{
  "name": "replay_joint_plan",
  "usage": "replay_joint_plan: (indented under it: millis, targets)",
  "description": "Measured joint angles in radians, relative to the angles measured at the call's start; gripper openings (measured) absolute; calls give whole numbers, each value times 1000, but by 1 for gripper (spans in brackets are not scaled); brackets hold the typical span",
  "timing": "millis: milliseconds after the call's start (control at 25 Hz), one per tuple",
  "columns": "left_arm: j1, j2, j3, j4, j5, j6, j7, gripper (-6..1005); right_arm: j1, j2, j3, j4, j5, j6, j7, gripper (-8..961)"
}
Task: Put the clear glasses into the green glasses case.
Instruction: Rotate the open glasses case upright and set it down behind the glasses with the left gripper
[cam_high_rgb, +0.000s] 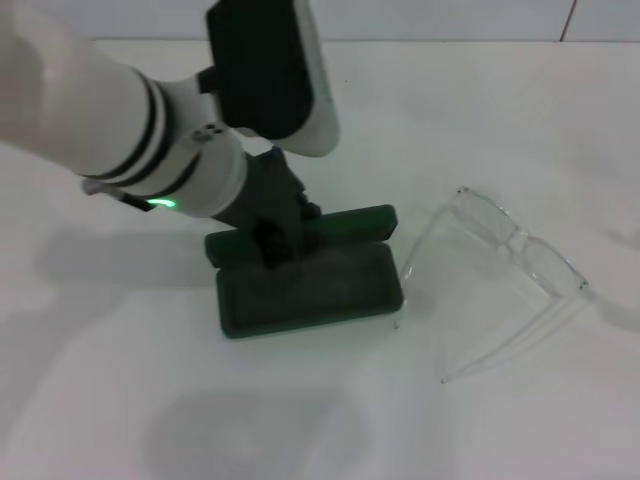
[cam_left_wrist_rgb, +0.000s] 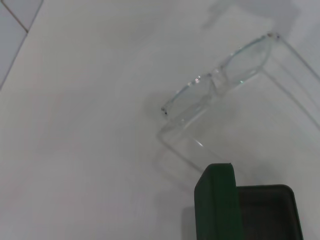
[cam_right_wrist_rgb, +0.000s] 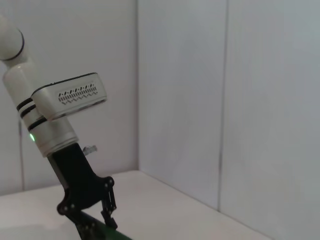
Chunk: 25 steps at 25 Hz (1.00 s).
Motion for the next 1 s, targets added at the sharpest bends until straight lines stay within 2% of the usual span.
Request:
replay_joint_plan:
  millis: [80, 360, 1000]
  targets:
    - [-41, -1, 27, -60, 7, -35, -17, 212, -7, -1, 44, -13, -29, -23, 0, 870]
    - [-108, -2, 52, -146, 15, -63, -36, 212, -13, -3, 192, -36, -108, -120, -14, 870]
    - [-159, -7, 73, -178, -27, -119, -60, 218, 7, -5, 191, -28, -146, -108, -23, 870]
